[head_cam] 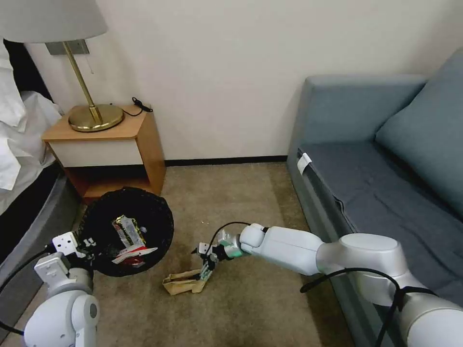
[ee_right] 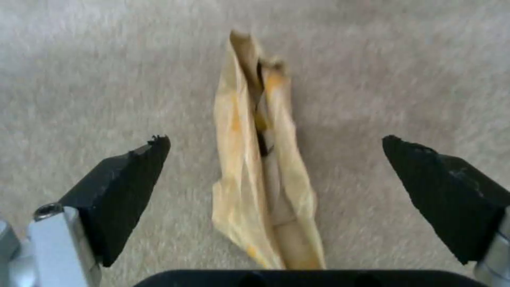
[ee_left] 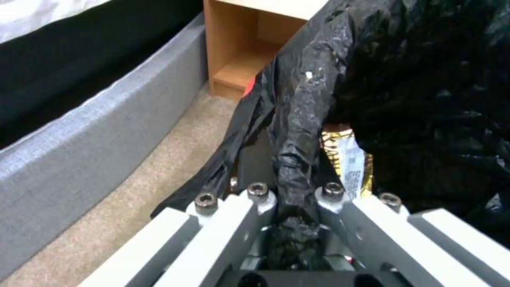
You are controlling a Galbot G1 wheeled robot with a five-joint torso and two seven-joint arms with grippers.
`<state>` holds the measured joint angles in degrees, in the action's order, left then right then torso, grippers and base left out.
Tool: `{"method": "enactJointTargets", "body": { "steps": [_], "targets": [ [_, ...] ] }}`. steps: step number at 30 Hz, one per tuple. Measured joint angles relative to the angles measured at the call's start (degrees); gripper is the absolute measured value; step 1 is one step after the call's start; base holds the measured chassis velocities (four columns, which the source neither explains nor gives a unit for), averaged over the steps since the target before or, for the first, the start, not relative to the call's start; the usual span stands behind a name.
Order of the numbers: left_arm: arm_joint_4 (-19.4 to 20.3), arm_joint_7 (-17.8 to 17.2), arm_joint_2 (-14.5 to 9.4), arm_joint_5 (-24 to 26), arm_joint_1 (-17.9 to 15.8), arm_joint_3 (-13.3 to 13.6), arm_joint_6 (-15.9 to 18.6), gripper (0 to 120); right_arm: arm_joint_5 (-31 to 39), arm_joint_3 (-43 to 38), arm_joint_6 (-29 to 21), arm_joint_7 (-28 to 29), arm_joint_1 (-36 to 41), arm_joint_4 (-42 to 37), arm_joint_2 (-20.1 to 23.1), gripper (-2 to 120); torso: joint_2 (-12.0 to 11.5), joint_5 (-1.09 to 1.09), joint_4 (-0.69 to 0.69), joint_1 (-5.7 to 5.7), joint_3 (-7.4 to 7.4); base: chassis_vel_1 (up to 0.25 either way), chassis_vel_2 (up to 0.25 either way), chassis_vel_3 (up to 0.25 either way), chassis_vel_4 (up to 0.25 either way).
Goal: Pick up the trash bin, then pick up the garbage on the floor and place it into the trash bin.
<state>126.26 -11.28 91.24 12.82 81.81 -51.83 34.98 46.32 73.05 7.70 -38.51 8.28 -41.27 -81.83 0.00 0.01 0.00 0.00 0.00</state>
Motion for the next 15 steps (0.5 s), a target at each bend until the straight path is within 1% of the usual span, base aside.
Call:
{"method": "enactJointTargets", "body": {
  "steps": [1,5,15],
  "targets": [
    [0.00,0.00,0.00,0.00,0.00,0.00,0.00,3,0.00,0.00,0.00,0.00,0.00,0.00,0.00,100,0.00,0.00,0.00,0.00,0.00,0.000,0.000,0.000,0.000],
    [0.00,0.01,0.20,-0.30,0.28,0.05,-0.14,3,-2.55,0.05,0.99,-0.77,1.67,4.30,-2.49,100,0.00,0.00,0.00,0.00,0.00,0.000,0.000,0.000,0.000],
    [-0.13,0.03,0.37,-0.63,0.38,0.17,-0.45,3,-5.24,-0.36,1.92,0.00,4.51,7.33,-4.87,100,0.00,-0.01,0.00,0.00,0.00,0.000,0.000,0.000,0.000]
  ]
}}
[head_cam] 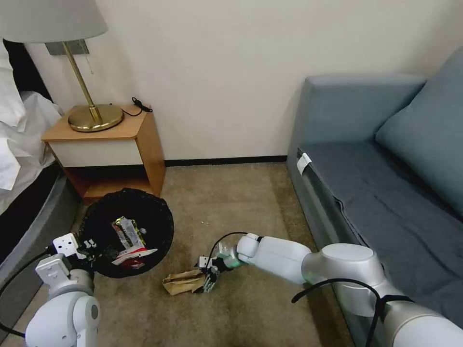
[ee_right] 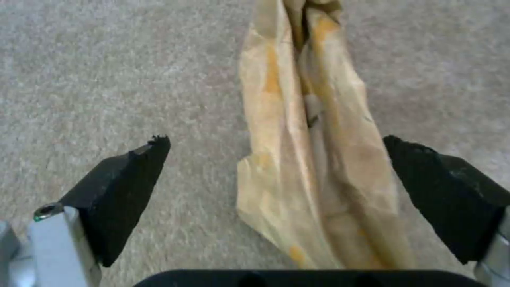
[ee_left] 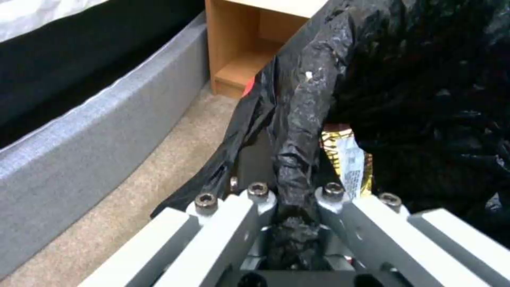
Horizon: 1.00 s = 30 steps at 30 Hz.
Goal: Pick up the trash bin, then pick up the garbage on the floor and place it into the trash bin.
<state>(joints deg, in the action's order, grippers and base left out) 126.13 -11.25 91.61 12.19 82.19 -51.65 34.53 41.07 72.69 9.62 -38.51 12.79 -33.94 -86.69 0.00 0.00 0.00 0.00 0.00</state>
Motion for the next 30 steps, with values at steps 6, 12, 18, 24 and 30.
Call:
{"method": "enactJointTargets", "body": {
  "steps": [6,12,18,24,30],
  "targets": [
    [-0.23,0.05,0.12,-0.22,-0.02,0.14,-0.20,3,-0.87,-0.13,0.28,0.66,0.80,0.68,-0.50,97,0.00,0.00,0.00,0.00,0.00,0.000,0.000,0.000,0.000],
    [-0.40,0.12,0.15,-0.29,0.11,0.12,-0.44,3,-1.17,-0.26,1.04,1.07,1.55,0.80,-0.15,78,0.00,0.00,0.00,0.00,0.00,0.000,0.000,0.000,0.000],
    [-0.59,0.26,0.23,-0.32,0.16,0.11,-0.72,3,-1.32,-0.30,1.95,1.46,1.88,0.51,0.29,54,0.00,0.00,0.00,0.00,0.00,0.000,0.000,0.000,0.000],
    [-0.64,0.35,0.32,-0.40,0.14,0.11,-0.81,3,-1.32,-0.61,2.67,1.96,1.84,0.12,1.03,36,0.00,0.00,0.00,0.00,0.00,0.000,0.000,0.000,0.000],
    [-0.73,0.41,0.43,-0.44,0.06,0.11,-0.84,3,-1.02,-0.78,3.27,2.23,1.69,-1.06,2.21,12,0.00,0.00,0.00,0.00,0.00,0.000,0.000,0.000,0.000]
  ]
}}
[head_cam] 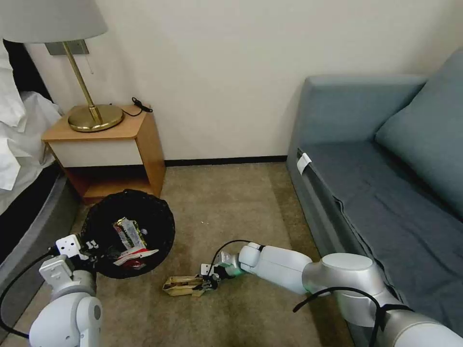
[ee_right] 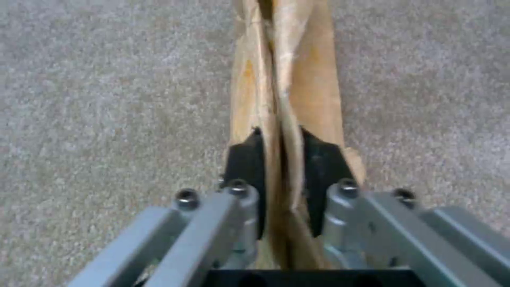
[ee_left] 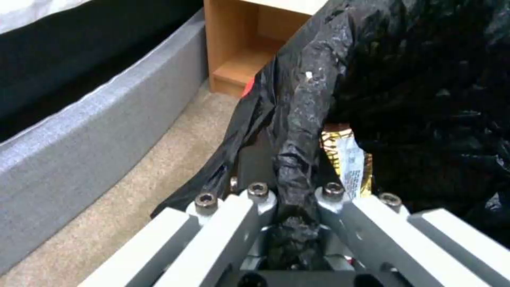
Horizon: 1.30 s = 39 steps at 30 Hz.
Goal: Pick up the trash bin, then pick up the garbage on the floor and place it into the trash bin.
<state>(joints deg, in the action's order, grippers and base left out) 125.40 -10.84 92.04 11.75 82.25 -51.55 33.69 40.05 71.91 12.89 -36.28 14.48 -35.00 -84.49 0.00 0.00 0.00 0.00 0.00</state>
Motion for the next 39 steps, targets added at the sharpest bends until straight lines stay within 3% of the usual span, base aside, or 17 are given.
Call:
{"method": "enactJointTargets", "body": {
  "steps": [4,12,16,21,27,32,39],
  "targets": [
    [-0.08,0.02,0.07,-0.03,-0.09,0.03,-0.01,3,0.68,0.08,0.26,0.61,-0.02,-1.43,0.96,0,0.00,0.00,0.00,0.00,0.00,0.000,0.000,0.000,0.000],
    [-0.15,0.05,-0.01,-0.02,-0.15,-0.08,-0.02,3,2.69,-1.57,0.93,2.52,-0.86,-6.63,4.23,0,0.00,-0.01,-0.01,0.00,0.00,0.000,0.000,0.000,0.000],
    [-0.25,0.02,-0.35,0.21,-0.31,-0.09,0.04,3,3.68,-6.06,0.40,4.43,-3.30,-13.14,9.68,0,0.00,-0.01,0.01,0.00,0.00,0.000,0.000,0.000,0.000],
    [-0.51,0.00,-0.66,0.38,-0.47,-0.05,0.22,3,-1.19,-13.64,0.70,5.19,-4.78,-14.22,14.96,0,0.00,0.00,0.01,0.00,0.00,0.000,0.000,0.000,0.000],
    [-0.78,0.02,-0.83,0.49,-0.51,0.11,0.23,3,-0.94,-21.63,0.06,7.73,-5.18,-17.79,19.07,0,0.00,-0.01,0.03,0.00,0.00,0.000,0.000,0.000,0.000],
    [-1.30,-0.02,-0.67,0.51,-0.70,0.58,0.30,3,5.53,-28.91,-2.84,13.49,-5.38,-35.31,21.18,0,0.00,0.01,0.00,0.00,0.00,0.000,0.000,0.000,0.000],
    [-1.33,-0.14,-0.51,0.57,-0.84,0.72,0.44,3,9.64,-27.53,-4.74,18.71,-5.62,-47.62,19.83,0,0.00,0.02,0.00,0.00,0.00,0.000,0.000,0.000,0.000]
  ]
}}
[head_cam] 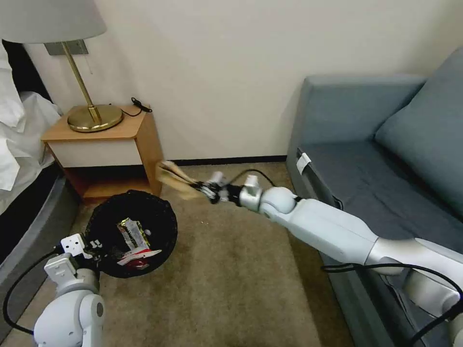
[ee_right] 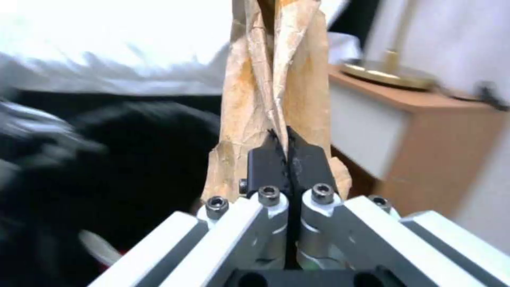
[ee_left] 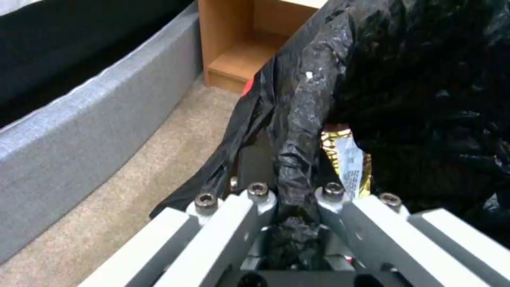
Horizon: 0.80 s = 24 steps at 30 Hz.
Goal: Pick up the trash bin, then pick up the garbage on the floor and place it into the trash bin.
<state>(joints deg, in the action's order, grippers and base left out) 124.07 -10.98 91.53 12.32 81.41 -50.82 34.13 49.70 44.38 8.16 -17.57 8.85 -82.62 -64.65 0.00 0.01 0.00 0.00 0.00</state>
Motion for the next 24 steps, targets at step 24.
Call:
{"method": "enactJointTargets", "body": {
  "steps": [24],
  "targets": [
    [0.67,-0.37,0.63,0.48,-0.21,0.68,0.24,3,-5.48,9.75,-0.69,9.07,2.92,-1.56,-6.80,35,0.00,-0.01,0.00,0.00,0.00,0.000,0.000,0.000,0.000]
  ]
}}
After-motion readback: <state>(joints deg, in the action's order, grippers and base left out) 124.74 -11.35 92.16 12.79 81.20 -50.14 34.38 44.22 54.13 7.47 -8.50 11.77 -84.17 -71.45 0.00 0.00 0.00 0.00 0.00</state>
